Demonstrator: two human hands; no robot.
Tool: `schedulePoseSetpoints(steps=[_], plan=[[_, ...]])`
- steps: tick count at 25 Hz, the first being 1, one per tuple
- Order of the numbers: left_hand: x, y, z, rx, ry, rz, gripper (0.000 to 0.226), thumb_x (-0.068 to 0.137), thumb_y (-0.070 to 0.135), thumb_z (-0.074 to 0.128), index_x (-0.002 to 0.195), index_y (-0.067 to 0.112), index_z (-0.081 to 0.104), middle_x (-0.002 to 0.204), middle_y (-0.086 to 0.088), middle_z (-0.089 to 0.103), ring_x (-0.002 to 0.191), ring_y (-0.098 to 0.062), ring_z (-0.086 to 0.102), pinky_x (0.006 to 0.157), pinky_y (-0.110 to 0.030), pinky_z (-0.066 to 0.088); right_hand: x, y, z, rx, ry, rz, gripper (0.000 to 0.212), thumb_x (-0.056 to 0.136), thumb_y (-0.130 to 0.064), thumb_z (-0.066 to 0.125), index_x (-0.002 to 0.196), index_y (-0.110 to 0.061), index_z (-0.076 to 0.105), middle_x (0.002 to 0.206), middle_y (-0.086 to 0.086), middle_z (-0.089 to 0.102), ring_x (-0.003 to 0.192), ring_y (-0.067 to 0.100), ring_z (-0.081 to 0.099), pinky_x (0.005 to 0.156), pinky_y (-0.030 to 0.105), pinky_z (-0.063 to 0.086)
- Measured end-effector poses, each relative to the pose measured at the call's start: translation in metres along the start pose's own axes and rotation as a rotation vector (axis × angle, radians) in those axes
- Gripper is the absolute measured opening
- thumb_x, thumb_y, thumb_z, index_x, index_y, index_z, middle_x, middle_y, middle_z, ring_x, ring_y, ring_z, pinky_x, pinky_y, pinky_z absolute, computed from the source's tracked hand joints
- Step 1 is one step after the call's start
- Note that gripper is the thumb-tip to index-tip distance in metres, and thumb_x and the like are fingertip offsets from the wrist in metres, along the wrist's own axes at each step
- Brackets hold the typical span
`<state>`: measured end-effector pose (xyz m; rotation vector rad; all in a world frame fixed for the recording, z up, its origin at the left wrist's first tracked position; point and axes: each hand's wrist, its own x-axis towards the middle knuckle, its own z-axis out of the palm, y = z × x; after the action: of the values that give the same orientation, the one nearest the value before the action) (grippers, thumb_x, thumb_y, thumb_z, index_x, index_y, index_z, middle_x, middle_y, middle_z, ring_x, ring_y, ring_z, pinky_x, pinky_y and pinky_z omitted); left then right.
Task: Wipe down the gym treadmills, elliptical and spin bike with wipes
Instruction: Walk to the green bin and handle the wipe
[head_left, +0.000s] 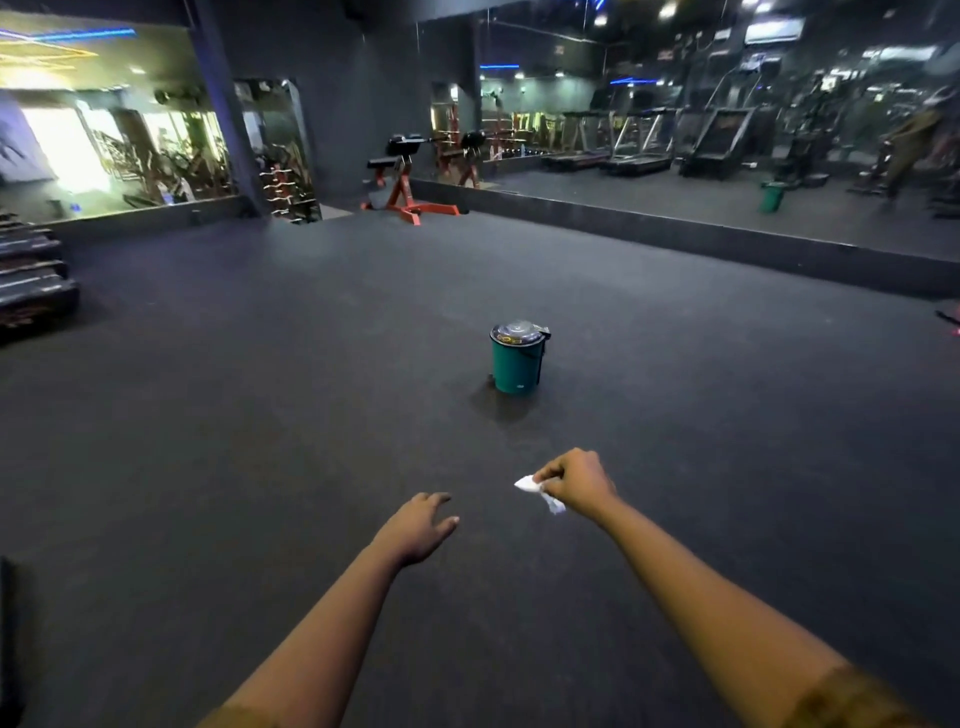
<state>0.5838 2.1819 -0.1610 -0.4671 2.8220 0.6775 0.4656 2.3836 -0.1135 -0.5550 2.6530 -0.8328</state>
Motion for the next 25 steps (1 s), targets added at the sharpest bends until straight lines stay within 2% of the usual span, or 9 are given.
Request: schedulePoseSetpoints(steps=[7, 10, 14, 19, 25], plan=[[0.240, -0.047, -0.080, -0.001, -0.020, 0.034, 0.053, 0.099, 0.036, 0.044, 0.144, 0.010, 0.034, 0.147, -0.012, 0.037, 0.137, -0.023, 0.034, 0.109, -0.027, 0.025, 0.249, -0.024, 0.001, -0.006, -0.023, 0.023, 0.020, 0.083, -0.012, 0.065, 0.099, -0.020, 0.074, 0.109, 0.008, 0.069, 0.093, 0.021, 0.064, 0.081, 0.028, 0.050], [0.335, -0.063, -0.120, -0.017, -0.016, 0.026, 0.053, 0.099, 0.035, 0.044, 0.145, 0.010, 0.033, 0.148, -0.011, 0.036, 0.137, -0.023, 0.034, 0.109, -0.028, 0.026, 0.354, -0.049, -0.006, -0.001, -0.046, 0.019, 0.019, 0.084, -0.013, 0.065, 0.101, -0.017, 0.073, 0.109, 0.008, 0.068, 0.080, 0.016, 0.062, 0.072, 0.025, 0.045], [0.449, -0.102, -0.161, -0.057, -0.013, 0.004, 0.053, 0.099, 0.035, 0.044, 0.144, 0.010, 0.034, 0.147, -0.011, 0.037, 0.136, -0.024, 0.035, 0.109, -0.030, 0.028, 0.481, -0.082, -0.002, -0.025, -0.088, -0.002, 0.019, 0.084, -0.012, 0.066, 0.101, -0.015, 0.073, 0.107, 0.005, 0.070, 0.096, 0.017, 0.063, 0.085, 0.025, 0.048], [0.612, -0.169, -0.207, -0.020, -0.087, -0.006, 0.053, 0.098, 0.037, 0.044, 0.144, 0.011, 0.034, 0.147, -0.012, 0.037, 0.135, -0.024, 0.035, 0.110, -0.032, 0.028, 0.646, -0.115, 0.012, 0.020, -0.062, 0.035, 0.020, 0.084, -0.010, 0.065, 0.102, -0.013, 0.073, 0.109, 0.006, 0.069, 0.100, 0.016, 0.061, 0.086, 0.024, 0.047], [0.793, -0.206, -0.284, 0.044, -0.178, 0.098, 0.053, 0.099, 0.037, 0.042, 0.144, 0.010, 0.033, 0.147, -0.013, 0.036, 0.135, -0.024, 0.035, 0.109, -0.030, 0.027, 0.802, -0.147, 0.011, 0.108, 0.044, 0.234, 0.020, 0.084, -0.012, 0.064, 0.102, -0.015, 0.073, 0.106, 0.005, 0.070, 0.099, 0.017, 0.062, 0.081, 0.025, 0.046]])
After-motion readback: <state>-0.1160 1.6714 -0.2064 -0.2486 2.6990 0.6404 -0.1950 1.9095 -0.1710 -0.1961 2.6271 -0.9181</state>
